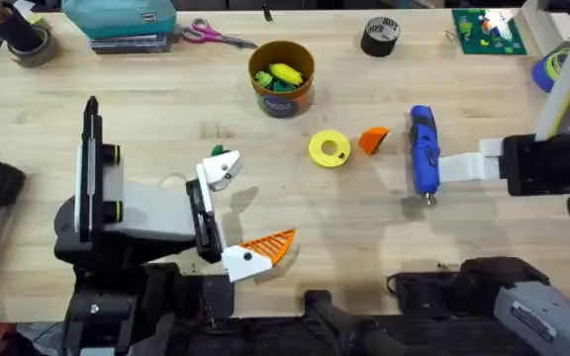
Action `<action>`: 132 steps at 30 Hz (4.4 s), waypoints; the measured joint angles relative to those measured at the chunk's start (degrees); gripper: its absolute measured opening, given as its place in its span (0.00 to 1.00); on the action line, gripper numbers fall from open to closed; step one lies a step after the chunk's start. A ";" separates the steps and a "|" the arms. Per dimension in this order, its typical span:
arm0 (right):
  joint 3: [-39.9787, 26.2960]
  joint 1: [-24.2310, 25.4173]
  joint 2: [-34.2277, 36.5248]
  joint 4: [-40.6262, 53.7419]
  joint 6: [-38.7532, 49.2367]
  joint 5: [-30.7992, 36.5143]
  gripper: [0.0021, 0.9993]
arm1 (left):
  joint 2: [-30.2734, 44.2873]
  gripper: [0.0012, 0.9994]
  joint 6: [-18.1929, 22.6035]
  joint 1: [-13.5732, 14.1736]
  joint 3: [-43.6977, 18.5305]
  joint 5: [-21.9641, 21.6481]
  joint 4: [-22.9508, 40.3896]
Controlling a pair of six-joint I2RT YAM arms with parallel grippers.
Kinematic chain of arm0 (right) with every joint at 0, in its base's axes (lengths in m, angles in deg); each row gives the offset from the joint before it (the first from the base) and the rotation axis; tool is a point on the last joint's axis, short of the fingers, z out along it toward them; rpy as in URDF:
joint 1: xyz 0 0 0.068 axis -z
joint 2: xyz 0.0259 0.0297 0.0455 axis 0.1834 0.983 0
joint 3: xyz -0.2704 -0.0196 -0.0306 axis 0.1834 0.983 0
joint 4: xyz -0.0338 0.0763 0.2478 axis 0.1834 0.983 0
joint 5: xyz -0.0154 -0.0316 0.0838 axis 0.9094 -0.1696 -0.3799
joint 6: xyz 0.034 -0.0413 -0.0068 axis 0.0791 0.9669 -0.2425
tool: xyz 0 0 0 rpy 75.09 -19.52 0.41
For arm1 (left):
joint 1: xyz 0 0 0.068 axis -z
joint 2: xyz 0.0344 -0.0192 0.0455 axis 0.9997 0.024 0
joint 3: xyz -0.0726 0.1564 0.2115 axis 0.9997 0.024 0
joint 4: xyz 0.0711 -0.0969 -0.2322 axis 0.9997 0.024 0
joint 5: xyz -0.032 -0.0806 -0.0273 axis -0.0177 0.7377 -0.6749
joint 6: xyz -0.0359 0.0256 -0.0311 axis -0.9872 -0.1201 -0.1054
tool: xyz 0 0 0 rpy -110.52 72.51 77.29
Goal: Pick up the gripper from the table and insert it into the empty holder that is missing its gripper. Then pick up a screw, insert it into the mounting hole, and use the screwdriver to tighten it. Finally, clean up the table by picking up the vegetable and placing it into the bucket.
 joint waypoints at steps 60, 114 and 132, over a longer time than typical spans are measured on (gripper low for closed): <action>-14.57 -18.82 31.28 -8.77 9.03 2.16 1.00 | 0.00 0.99 0.00 0.00 0.00 -0.02 0.00; -9.38 -18.80 40.52 -19.66 5.69 2.15 0.01 | 0.00 0.99 0.02 0.00 0.00 -0.02 0.00; -20.28 -18.80 23.97 -11.87 -4.82 1.16 0.01 | 0.02 0.99 0.02 0.00 0.00 -0.02 0.00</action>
